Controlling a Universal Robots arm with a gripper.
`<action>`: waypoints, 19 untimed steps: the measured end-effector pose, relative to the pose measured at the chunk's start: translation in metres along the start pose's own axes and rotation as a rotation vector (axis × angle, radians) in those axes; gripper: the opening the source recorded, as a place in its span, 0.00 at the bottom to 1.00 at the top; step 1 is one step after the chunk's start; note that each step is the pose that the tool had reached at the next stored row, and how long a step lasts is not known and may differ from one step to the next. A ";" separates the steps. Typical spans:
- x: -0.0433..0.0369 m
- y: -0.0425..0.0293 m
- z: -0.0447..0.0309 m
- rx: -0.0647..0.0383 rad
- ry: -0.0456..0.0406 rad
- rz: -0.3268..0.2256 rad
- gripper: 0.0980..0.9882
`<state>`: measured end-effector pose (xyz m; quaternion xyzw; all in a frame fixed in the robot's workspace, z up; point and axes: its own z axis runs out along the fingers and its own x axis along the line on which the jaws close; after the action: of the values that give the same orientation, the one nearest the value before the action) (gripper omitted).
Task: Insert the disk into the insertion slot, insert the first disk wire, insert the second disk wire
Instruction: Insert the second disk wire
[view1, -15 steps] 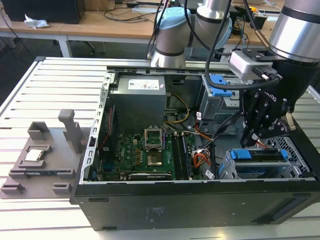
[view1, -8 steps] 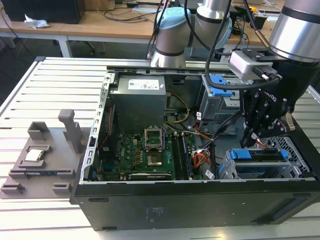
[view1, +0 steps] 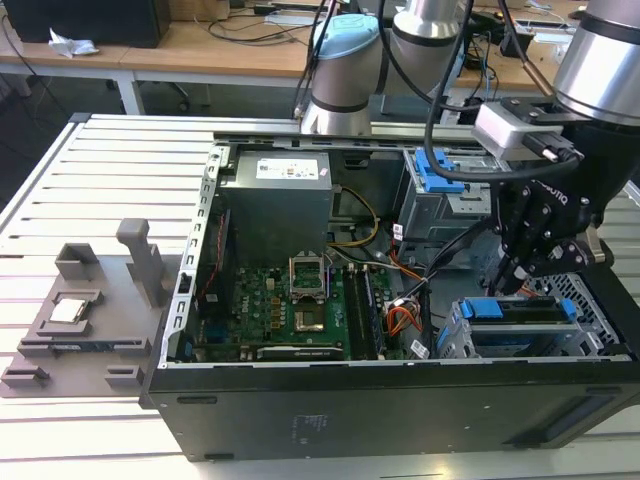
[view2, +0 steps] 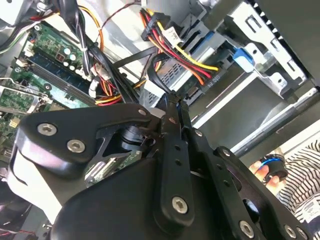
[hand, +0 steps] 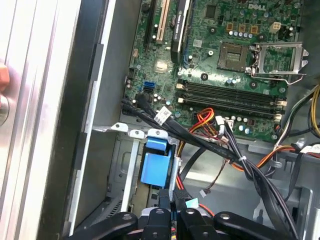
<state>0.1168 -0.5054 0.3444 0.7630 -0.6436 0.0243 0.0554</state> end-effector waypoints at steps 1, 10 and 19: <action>0.0028 0.0003 0.0004 0.000 -0.0001 0.001 0.05; 0.0132 -0.0003 0.0019 0.000 -0.0147 0.012 0.05; 0.0166 -0.0085 0.0024 -0.001 -0.0335 0.027 0.05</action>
<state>0.1280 -0.5206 0.3434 0.7544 -0.6548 0.0120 0.0445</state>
